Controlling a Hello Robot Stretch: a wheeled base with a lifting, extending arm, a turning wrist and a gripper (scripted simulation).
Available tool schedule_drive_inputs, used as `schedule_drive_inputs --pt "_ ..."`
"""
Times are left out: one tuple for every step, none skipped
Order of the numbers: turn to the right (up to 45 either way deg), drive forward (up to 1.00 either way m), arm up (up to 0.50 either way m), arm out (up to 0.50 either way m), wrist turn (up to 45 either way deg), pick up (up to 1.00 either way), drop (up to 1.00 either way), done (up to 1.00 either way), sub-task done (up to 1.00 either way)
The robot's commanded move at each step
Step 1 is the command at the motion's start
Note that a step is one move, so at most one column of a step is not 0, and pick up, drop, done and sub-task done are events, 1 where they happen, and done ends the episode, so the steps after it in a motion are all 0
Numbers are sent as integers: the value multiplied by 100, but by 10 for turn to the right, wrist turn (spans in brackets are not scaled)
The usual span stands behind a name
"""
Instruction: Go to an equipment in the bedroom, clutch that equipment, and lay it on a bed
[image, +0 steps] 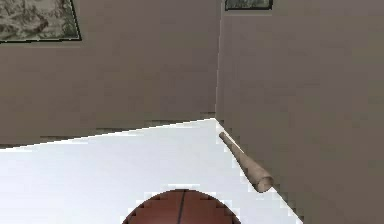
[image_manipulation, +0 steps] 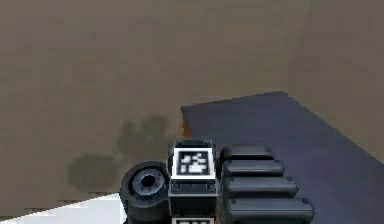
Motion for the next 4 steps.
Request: schedule_drive_inputs --pt "-150 0 0 0 0 0 0 0 0" --pt "0 35 0 0 0 0 0 0 0" --pt "-450 0 0 0 0 0 0 0 0" --pt "-450 0 0 0 0 0 0 0 0"
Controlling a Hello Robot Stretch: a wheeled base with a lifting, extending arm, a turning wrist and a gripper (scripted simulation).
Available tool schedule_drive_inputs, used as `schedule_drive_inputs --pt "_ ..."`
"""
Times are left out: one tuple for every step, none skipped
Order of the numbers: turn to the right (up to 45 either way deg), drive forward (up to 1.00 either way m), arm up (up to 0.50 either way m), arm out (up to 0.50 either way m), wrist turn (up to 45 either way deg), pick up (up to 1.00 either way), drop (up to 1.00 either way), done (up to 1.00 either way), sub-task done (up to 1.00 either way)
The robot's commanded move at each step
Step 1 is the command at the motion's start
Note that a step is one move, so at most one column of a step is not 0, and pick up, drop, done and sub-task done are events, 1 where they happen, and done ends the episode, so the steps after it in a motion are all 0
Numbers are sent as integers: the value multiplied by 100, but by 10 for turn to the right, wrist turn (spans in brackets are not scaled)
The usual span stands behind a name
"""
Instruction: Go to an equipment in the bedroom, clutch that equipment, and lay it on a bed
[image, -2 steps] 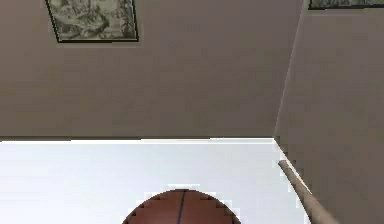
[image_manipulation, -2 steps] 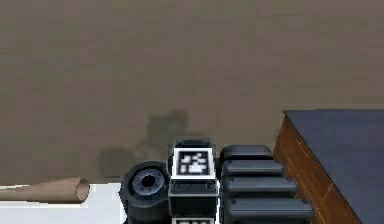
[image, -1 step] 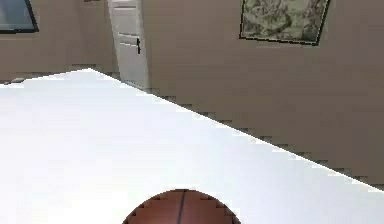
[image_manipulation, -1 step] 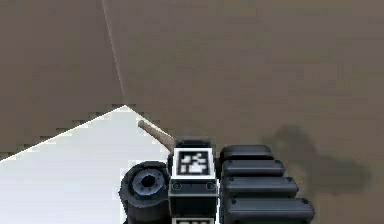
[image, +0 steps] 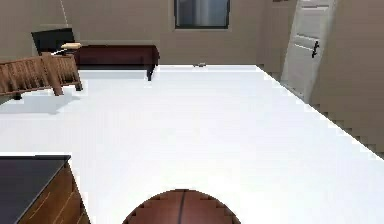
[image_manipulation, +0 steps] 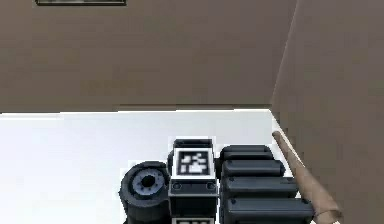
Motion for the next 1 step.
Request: schedule_drive_inputs --pt "0 100 0 0 0 0 0 0 0"
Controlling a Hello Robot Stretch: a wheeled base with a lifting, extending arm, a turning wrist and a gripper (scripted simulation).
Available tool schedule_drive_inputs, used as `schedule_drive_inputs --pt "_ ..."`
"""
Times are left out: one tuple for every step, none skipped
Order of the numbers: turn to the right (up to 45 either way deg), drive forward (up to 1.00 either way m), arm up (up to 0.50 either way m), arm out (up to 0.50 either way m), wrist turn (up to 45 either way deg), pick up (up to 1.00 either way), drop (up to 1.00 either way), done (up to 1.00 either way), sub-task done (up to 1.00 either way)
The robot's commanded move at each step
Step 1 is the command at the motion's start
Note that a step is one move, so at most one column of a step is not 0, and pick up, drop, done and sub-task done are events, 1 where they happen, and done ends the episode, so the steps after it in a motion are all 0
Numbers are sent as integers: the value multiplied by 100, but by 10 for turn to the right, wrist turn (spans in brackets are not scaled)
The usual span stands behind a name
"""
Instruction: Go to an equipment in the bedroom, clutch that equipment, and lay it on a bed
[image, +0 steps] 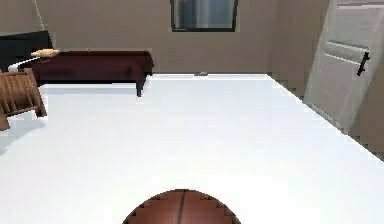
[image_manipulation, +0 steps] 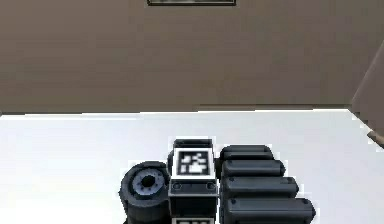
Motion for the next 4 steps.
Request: schedule_drive_inputs --pt "-90 0 0 0 0 0 0 0 0" --pt "0 15 0 0 0 0 0 0 0" --pt "-360 0 0 0 0 0 0 0 0" --pt "0 25 0 0 0 0 0 0 0"
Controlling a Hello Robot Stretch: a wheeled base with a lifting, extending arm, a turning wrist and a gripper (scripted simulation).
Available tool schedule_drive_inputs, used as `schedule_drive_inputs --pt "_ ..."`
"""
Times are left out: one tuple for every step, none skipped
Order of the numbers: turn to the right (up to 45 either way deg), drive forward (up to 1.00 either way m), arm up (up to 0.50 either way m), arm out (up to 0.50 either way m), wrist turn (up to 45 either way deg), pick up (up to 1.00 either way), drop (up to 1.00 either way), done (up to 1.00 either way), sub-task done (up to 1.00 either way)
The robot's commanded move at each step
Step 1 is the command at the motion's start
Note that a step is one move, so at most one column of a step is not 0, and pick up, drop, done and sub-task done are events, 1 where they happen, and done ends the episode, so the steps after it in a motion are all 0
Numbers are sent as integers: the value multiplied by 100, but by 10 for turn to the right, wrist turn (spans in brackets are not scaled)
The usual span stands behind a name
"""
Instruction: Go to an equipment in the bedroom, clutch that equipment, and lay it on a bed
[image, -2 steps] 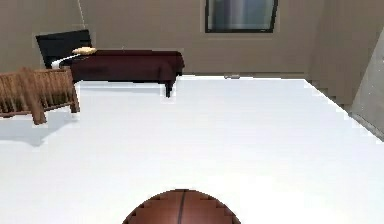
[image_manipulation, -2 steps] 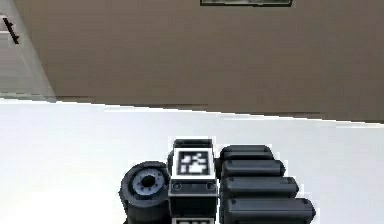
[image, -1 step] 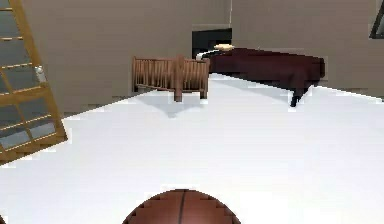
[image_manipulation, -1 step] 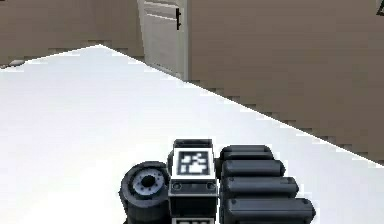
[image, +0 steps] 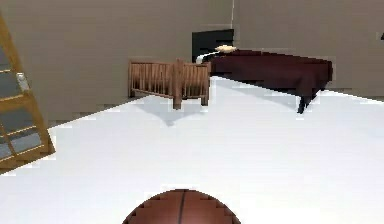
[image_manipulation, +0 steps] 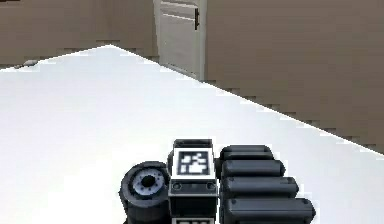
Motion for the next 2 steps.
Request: schedule_drive_inputs --pt "150 0 0 0 0 0 0 0 0" --pt "0 100 0 0 0 0 0 0 0"
